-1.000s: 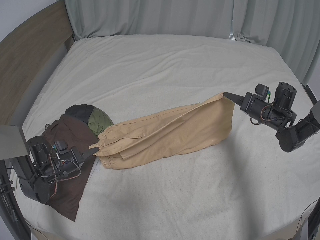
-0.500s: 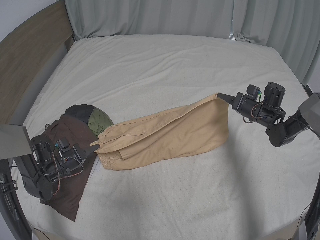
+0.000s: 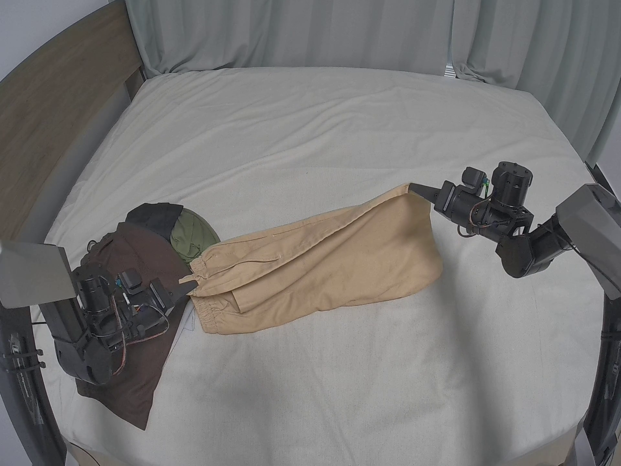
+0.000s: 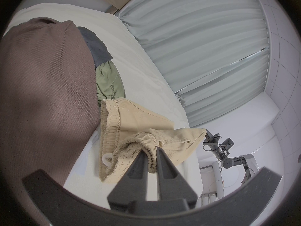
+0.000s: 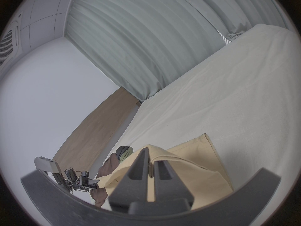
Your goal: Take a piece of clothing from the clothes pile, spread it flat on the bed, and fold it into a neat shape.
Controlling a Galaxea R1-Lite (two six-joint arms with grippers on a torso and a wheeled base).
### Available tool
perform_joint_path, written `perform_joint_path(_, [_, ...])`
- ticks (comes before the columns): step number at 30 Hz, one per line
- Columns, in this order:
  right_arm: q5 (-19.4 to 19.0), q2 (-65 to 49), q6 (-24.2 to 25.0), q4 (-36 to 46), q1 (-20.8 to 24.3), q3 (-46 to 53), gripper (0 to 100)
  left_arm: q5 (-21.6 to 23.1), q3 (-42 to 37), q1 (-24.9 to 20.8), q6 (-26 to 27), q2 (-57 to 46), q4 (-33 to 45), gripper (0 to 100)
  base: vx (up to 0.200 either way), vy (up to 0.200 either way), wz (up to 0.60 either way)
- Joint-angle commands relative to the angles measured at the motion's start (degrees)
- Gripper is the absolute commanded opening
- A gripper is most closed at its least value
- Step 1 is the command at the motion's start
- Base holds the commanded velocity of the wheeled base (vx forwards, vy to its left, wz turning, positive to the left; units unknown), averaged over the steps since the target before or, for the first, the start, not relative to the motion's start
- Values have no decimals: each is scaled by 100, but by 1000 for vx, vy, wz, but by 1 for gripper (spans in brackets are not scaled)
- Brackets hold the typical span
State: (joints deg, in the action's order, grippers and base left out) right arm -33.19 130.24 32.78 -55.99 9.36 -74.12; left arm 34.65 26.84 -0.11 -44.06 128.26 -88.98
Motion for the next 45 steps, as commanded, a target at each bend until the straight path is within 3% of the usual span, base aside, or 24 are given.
perform_joint_path(1, [-3,335,0,115,4,-305,0,-10,321,-7,20,411,-14,0,0,0,0])
perform_joint_path(15, [-3,845,0,141,22,-990,0,-81,691,-24,38,542,-23,0,0,0,0])
perform_joint_path(16, [-3,854,0,141,13,-1017,100,-125,726,-24,38,542,-14,100,0,0,0])
perform_joint_path(26, [50,871,0,18,13,-1017,100,-230,840,90,38,428,-32,100,0,0,0])
perform_joint_path(33, [50,177,-17,-351,-92,504,100,-204,559,99,81,-90,-14,100,0,0,0])
perform_joint_path(39, [-47,-96,-9,-1582,-40,2288,100,-151,409,72,99,-407,-14,100,0,0,0])
perform_joint_path(43, [-47,-96,-9,-1986,4,2727,100,-169,365,90,169,-433,-14,100,0,0,0])
perform_joint_path(45, [-56,-43,-17,-2452,-49,3263,100,-160,339,134,547,-442,-5,100,0,0,0])
